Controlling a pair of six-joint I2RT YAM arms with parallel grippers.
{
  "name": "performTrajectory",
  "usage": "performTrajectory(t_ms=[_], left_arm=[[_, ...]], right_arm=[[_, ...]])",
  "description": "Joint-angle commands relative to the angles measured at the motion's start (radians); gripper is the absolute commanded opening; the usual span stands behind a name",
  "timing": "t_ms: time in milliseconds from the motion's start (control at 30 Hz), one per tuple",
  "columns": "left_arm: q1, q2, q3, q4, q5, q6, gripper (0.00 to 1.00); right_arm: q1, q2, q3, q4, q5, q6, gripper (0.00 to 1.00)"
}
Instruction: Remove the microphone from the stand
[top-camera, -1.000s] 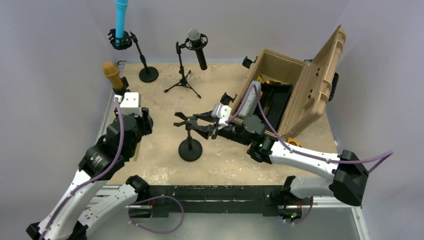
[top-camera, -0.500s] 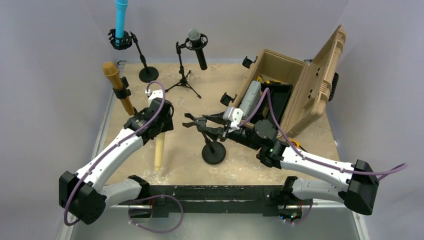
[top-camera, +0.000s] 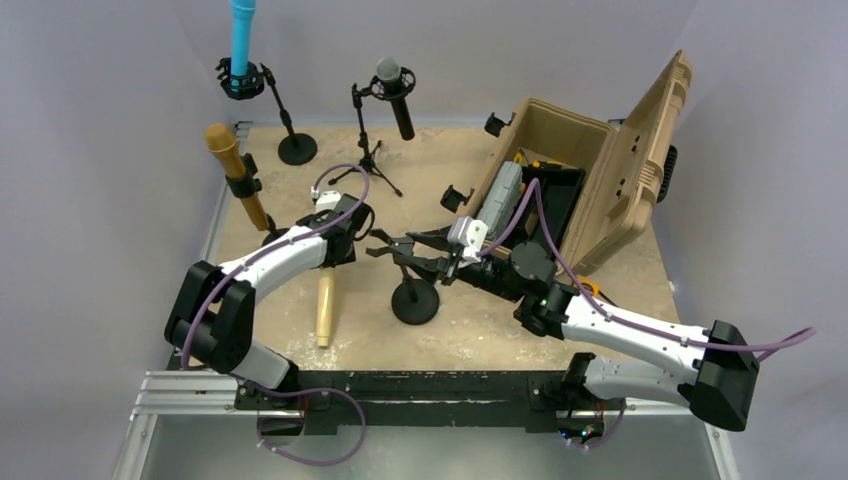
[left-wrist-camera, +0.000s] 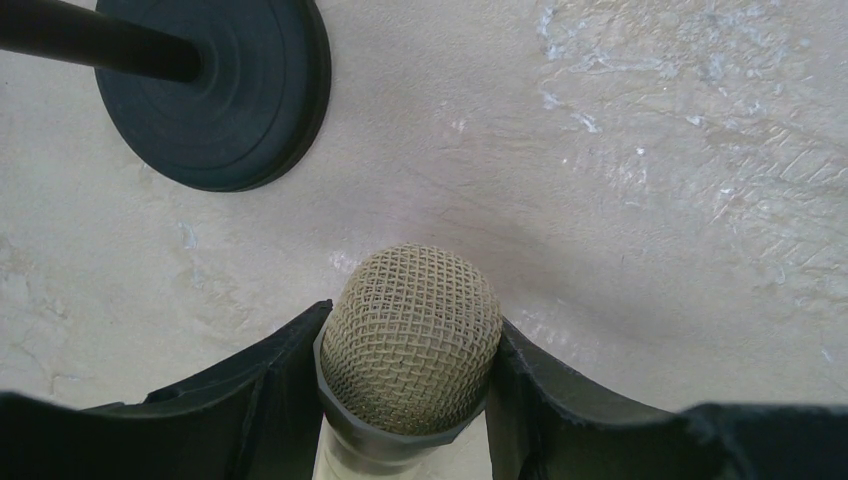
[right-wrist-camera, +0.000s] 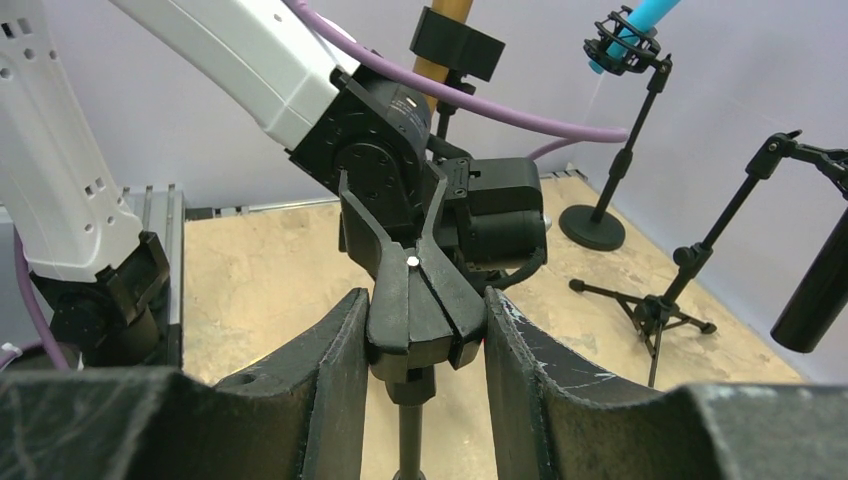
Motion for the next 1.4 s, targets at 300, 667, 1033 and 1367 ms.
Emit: performTrajectory(t_ms=[300, 667, 1033, 1367], left_arm=[[0.009, 0.025, 0.047, 0.042, -0.047, -0.040, 0.73], [0.008, -0.212, 0.035, 0.055, 0.236, -0.029, 0.78], [0.009, -0.568, 0.062, 0.019, 0.607, 0.099, 0.79], [0.008, -0.850, 0.193, 0.018, 0.790, 0.196, 0.88]], right_arm=[[-0.001, -0.039, -0.001, 0.114, -0.014, -0.011, 0.00], [-0.001, -0.049, -0.003, 0.104, 0.018, 0.017, 0.00], [-0.001, -0.037, -0.007, 0.145, -0.020, 0.061, 0.00], [-0.001, -0.003, 0.007, 0.155, -0.052, 0.087, 0.00]])
